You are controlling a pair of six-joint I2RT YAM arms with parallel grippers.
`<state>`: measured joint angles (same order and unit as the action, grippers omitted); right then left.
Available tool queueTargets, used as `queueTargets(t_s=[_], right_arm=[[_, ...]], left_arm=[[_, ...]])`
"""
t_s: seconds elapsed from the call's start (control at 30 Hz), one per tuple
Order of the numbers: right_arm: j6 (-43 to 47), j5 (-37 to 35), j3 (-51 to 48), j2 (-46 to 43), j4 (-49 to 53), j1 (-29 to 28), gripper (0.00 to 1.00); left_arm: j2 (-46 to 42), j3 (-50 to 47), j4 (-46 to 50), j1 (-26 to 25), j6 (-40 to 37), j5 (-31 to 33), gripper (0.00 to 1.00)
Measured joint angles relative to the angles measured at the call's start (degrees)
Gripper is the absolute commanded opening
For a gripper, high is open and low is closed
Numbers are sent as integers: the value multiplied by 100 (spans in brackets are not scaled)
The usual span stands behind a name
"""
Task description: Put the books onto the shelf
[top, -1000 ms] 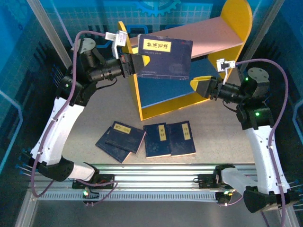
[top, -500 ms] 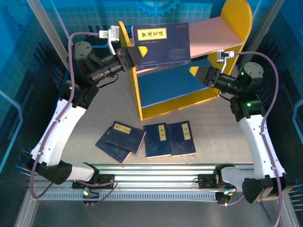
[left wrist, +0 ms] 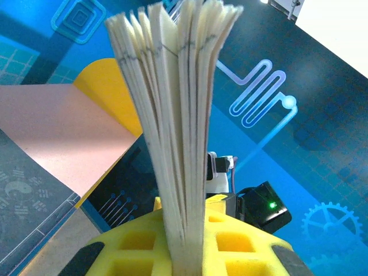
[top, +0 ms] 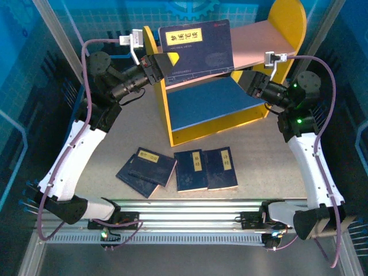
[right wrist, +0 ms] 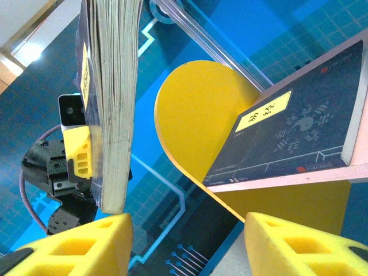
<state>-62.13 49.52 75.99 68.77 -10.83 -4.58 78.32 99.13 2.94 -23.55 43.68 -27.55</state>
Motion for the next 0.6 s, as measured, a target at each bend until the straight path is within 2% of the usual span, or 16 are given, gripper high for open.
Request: queueTargets(t_s=[0.3, 0.6], right_arm=[[-120, -4, 50, 79, -162, -4, 60], [-155, -9, 87, 140, -225, -44, 61]], left_arm=[[0, 0, -22, 4, -31, 341, 0], [15, -39, -28, 4, -7, 393, 0]])
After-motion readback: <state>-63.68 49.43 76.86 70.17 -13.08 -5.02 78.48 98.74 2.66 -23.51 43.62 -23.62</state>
